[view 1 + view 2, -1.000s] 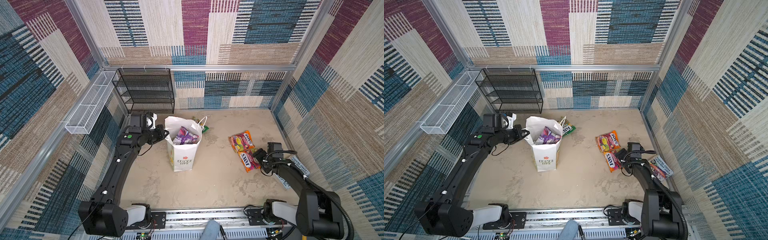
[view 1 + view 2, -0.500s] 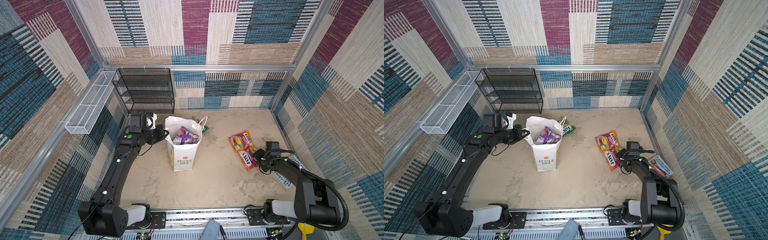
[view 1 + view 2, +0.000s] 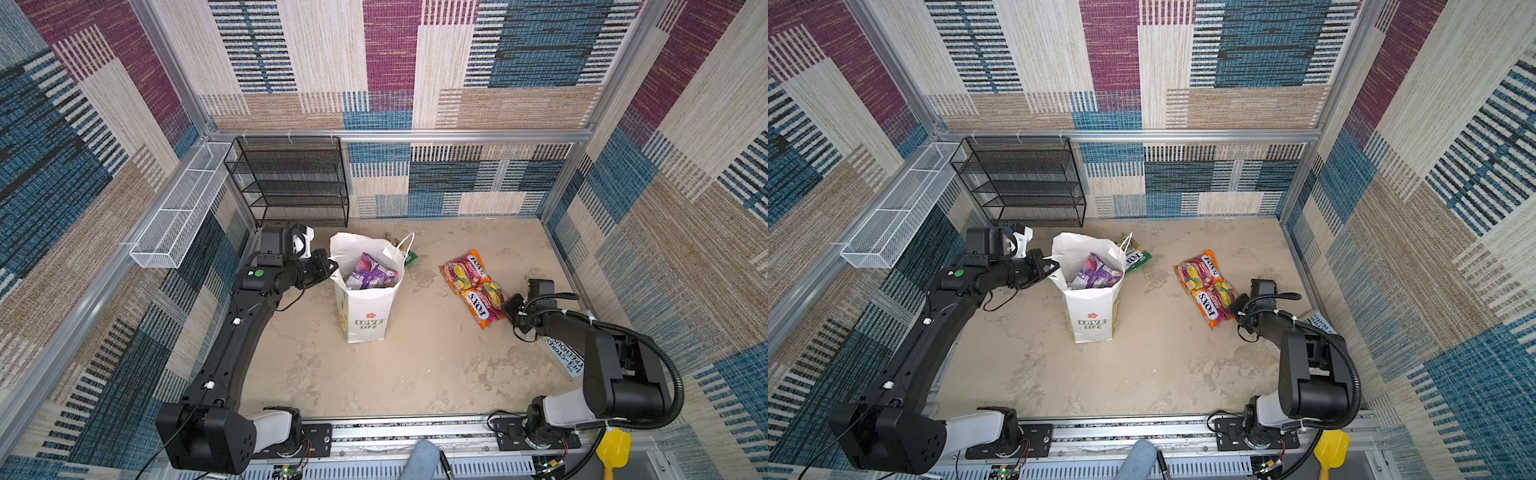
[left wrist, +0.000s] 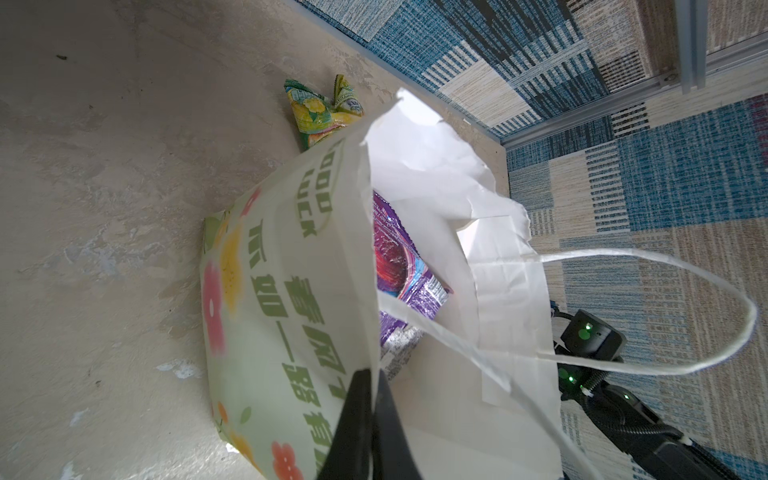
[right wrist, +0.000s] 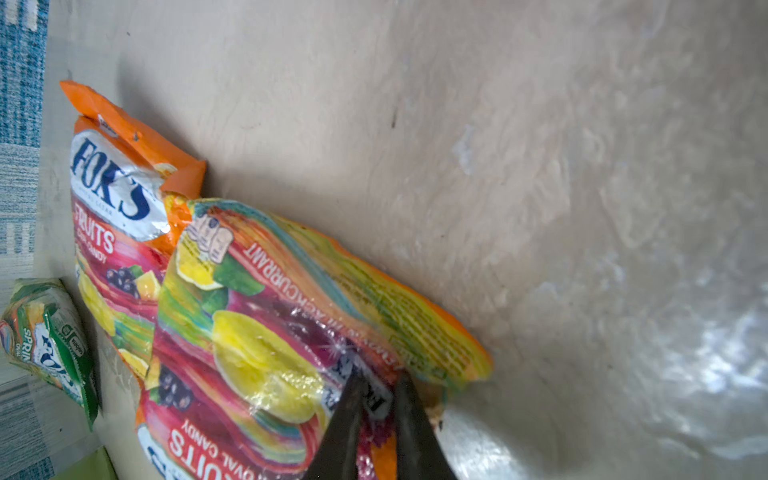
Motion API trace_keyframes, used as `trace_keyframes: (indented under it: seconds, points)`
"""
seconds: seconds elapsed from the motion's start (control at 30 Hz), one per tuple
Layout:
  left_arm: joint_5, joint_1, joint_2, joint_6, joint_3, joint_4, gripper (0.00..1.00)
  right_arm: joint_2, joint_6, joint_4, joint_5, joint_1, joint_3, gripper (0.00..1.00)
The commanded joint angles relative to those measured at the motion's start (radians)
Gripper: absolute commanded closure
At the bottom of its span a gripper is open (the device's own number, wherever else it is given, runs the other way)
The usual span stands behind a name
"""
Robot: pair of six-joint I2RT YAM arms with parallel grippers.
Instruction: Place the snacks into the paper bag
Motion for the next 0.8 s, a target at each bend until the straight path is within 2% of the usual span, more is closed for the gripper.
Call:
trace_keyframes:
  seconds: [0.0, 0.17, 0.5, 0.53, 0.57, 0.6, 0.63, 0.67, 0.7, 0.77]
  points:
    - [0.022, 0.001, -0.002, 0.001, -0.001, 0.027, 1.00, -0.015, -0.028, -0.077, -0.032, 0.001, -0.009, 0.90]
    - [0.023, 0.001, -0.003, 0.001, -0.001, 0.028, 1.00, -0.058, -0.042, -0.076, -0.051, 0.001, -0.010, 1.00]
    - [0.028, 0.001, -0.004, -0.002, -0.004, 0.030, 1.00, -0.296, -0.057, -0.091, -0.083, 0.002, -0.001, 0.98]
    - [0.029, 0.001, -0.004, -0.002, -0.004, 0.030, 1.00, -0.315, -0.049, -0.106, -0.055, 0.001, 0.003, 0.82]
    - [0.029, 0.001, -0.003, -0.002, -0.004, 0.031, 1.00, -0.323, -0.040, -0.122, -0.029, 0.001, 0.008, 0.62]
    - [0.031, 0.001, -0.002, -0.003, -0.004, 0.031, 1.00, -0.321, -0.041, -0.129, -0.010, 0.001, 0.013, 0.35]
    - [0.035, 0.001, -0.003, -0.003, -0.003, 0.032, 1.00, -0.307, -0.054, -0.131, -0.009, 0.001, 0.023, 0.14]
    - [0.036, 0.001, -0.003, -0.004, -0.004, 0.033, 1.00, -0.284, -0.070, -0.136, -0.008, 0.001, 0.039, 0.04]
    - [0.038, 0.001, -0.004, -0.005, -0.004, 0.034, 1.00, -0.248, -0.087, -0.149, -0.006, 0.001, 0.062, 0.00]
    - [0.038, 0.001, -0.004, -0.005, -0.006, 0.034, 1.00, -0.170, -0.106, -0.168, 0.007, 0.001, 0.096, 0.00]
